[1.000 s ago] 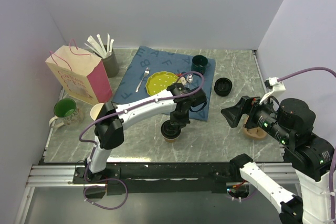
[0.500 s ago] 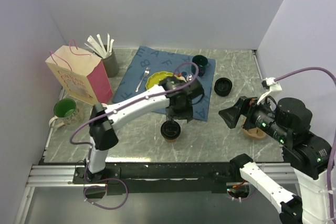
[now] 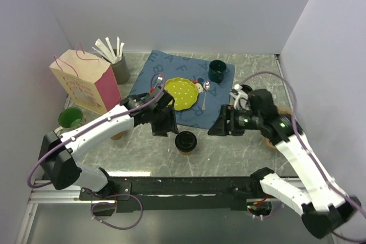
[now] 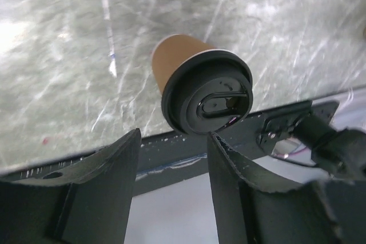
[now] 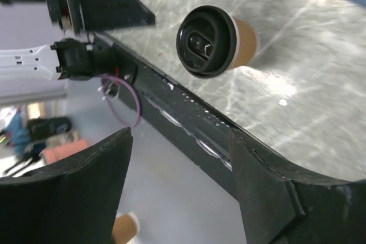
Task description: Pack the takeout coffee
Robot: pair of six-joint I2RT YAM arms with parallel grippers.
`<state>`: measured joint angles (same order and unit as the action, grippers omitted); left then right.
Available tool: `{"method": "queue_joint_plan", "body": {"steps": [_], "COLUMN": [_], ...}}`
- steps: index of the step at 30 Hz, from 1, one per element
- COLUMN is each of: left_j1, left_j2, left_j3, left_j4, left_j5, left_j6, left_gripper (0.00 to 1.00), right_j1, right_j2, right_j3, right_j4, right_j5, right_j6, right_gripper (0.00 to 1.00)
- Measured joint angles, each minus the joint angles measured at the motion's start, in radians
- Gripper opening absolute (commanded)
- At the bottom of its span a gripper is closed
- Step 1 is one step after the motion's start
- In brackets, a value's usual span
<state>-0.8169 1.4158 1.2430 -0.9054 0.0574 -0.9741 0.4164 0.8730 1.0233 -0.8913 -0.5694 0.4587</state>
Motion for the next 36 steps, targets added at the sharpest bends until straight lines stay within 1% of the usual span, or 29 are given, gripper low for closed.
{"method": "queue_joint_plan", "body": {"steps": [3, 6, 11, 13, 16, 19, 24, 29, 36], "left_j1": [0.001, 0.007, 0.015, 0.017, 0.019, 0.019, 0.020, 0.022, 0.022], "left_j2": [-0.019, -0.016, -0.004, 0.007, 0.037, 0.070, 0.079, 0.080, 0.080], "left_j3": [-0.087, -0.129, -0.132, -0.132, -0.132, -0.132, -0.145, -0.162, -0.154], "left_j4": [0.105, 0.151, 0.214, 0.237, 0.270, 0.276, 0.306, 0.335, 0.318], "left_j5": [0.035, 0.055, 0.060, 0.065, 0.078, 0.081, 0.093, 0.111, 0.105], "left_j6": [0.038, 0.079, 0.140, 0.152, 0.174, 0.188, 0.197, 0.198, 0.213], "left_gripper": [0.56, 0.57, 0.58, 0.57, 0.57, 0.57, 0.55, 0.57, 0.65], "right_j1": [0.000, 0.000, 0.000, 0.000, 0.000, 0.000, 0.000, 0.000, 0.000], "right_j2": [0.100, 0.187, 0.283, 0.305, 0.343, 0.389, 0.414, 0.426, 0.426], "right_j3": [-0.035, -0.049, -0.058, -0.075, -0.096, -0.105, -0.129, -0.177, -0.193], "right_j4": [0.076, 0.122, 0.181, 0.204, 0.232, 0.247, 0.276, 0.315, 0.338], "right_j5": [-0.055, -0.081, -0.090, -0.097, -0.118, -0.135, -0.162, -0.181, -0.185], "right_j6": [-0.008, -0.021, -0.045, -0.057, -0.075, -0.089, -0.105, -0.105, -0.097], "right_gripper": [0.76, 0.77, 0.75, 0.73, 0.70, 0.70, 0.70, 0.64, 0.62]}}
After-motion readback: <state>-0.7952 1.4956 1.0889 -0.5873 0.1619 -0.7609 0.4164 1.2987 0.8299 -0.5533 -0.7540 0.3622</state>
